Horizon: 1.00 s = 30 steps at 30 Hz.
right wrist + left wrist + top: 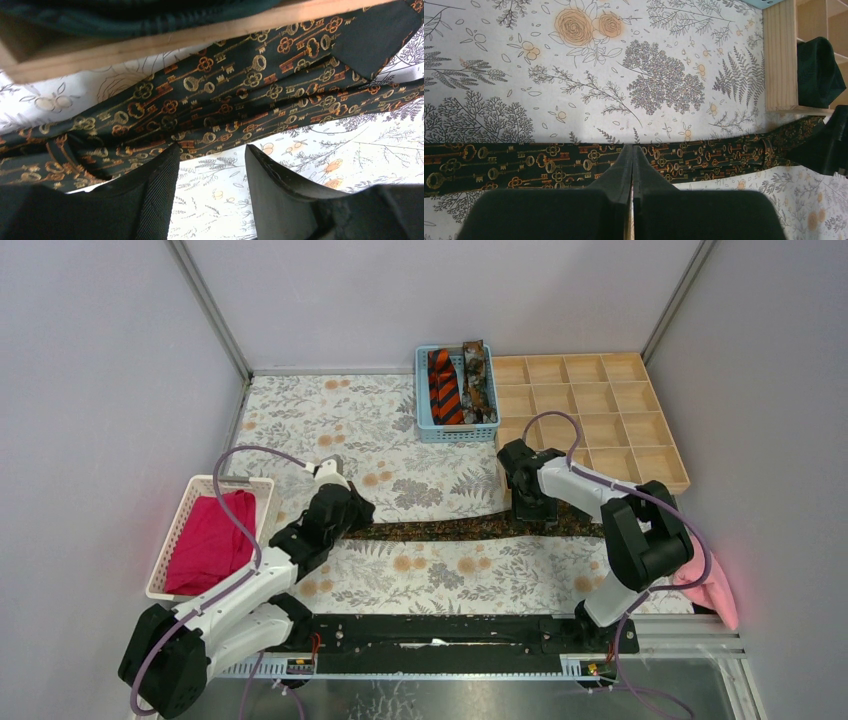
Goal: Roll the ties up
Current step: Flatten out the tie at the center of the board.
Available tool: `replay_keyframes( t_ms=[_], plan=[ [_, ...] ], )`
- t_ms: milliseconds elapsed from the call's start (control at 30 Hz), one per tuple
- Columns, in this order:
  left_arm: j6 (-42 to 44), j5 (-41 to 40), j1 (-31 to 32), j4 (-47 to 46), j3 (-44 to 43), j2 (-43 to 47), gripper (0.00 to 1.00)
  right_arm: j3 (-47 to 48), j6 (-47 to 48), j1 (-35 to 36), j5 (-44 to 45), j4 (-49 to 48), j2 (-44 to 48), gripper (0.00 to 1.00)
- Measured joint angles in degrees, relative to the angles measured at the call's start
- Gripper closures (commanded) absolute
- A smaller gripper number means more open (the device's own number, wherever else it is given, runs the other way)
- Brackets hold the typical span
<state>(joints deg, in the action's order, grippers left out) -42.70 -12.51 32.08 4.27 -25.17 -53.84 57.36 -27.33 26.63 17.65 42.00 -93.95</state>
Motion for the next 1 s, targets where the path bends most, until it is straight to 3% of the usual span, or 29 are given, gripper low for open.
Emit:
replay_keyframes(
  t_ms=[267, 367, 533, 833, 1000],
  plan=[
    [0.24, 1.11, 0.0, -0.92, 0.02, 0.04, 1.0, 0.13, 0.02, -1.53, -0.22, -2.08, -3.45, 0.63],
    [0.42, 1.18, 0.0, -0.92, 0.02, 0.26, 1.0, 0.39, 0.11, -1.66, -0.74, -2.36, -3.85, 0.65],
    [0.79, 1.16, 0.0, -0.83, 0.02, 1.09, 1.0, 1.01, 0.61, -1.97, -2.19, -2.64, -4.7, 0.83],
    [1.16, 1.16, 0.0, -0.76, 0.04, 1.36, 1.0, 2.16, 1.14, -2.19, -2.32, -3.32, -5.55, 1.0],
    [1.29, 1.16, 0.0, -0.76, 0.04, 1.36, 1.0, 5.01, 1.51, -2.69, -2.1, -4.59, -6.49, 1.0]
  ],
)
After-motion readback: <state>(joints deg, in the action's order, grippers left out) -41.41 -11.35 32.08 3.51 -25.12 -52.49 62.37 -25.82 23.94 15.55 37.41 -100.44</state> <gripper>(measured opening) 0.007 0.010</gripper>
